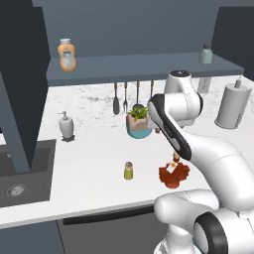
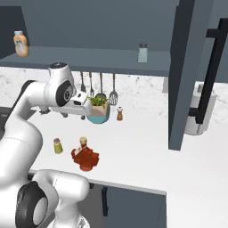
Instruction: Put the shaker and condiment bottle from the counter next to their counterparts in the cabinet.
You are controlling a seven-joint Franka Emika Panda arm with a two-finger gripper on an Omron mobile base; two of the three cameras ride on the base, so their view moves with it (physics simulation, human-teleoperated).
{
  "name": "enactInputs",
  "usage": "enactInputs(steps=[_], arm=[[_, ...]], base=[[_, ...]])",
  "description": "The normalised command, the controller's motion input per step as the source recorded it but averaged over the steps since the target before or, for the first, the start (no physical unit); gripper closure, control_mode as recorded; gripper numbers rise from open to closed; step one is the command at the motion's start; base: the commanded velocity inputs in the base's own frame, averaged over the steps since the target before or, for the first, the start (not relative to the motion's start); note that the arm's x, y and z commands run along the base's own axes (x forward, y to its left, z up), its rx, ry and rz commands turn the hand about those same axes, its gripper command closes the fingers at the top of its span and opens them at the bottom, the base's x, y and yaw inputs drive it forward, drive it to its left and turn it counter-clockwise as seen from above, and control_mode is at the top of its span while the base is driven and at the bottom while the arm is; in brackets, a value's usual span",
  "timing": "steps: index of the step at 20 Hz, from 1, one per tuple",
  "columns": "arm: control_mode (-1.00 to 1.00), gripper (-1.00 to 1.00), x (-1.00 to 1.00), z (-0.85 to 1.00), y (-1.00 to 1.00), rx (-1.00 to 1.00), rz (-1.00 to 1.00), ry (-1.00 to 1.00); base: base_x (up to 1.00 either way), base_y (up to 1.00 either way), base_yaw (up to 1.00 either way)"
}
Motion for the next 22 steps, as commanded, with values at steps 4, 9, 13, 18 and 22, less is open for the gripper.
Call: enactInputs(steps=[4, 9, 13, 18, 22], arm=[[-1.0, -1.0, 0.0, -0.06, 0.08, -0.05, -0.2, 0.0], [-1.0, -1.0, 0.0, 0.0, 0.04, -0.03, -0.18, 0.0], [-1.0, -1.0, 0.0, 0.0, 0.0, 0.0, -0.24, 0.0], [-1.0, -1.0, 0.0, -0.03, 0.0, 0.0, -0.33, 0.0], [-1.0, -1.0, 0.0, -0.03, 0.0, 0.0, -0.34, 0.0]], base=[[0.0, 0.0, 0.0], [0.0, 0.0, 0.0], [0.0, 0.0, 0.0], [0.0, 0.0, 0.0], [0.0, 0.0, 0.0]])
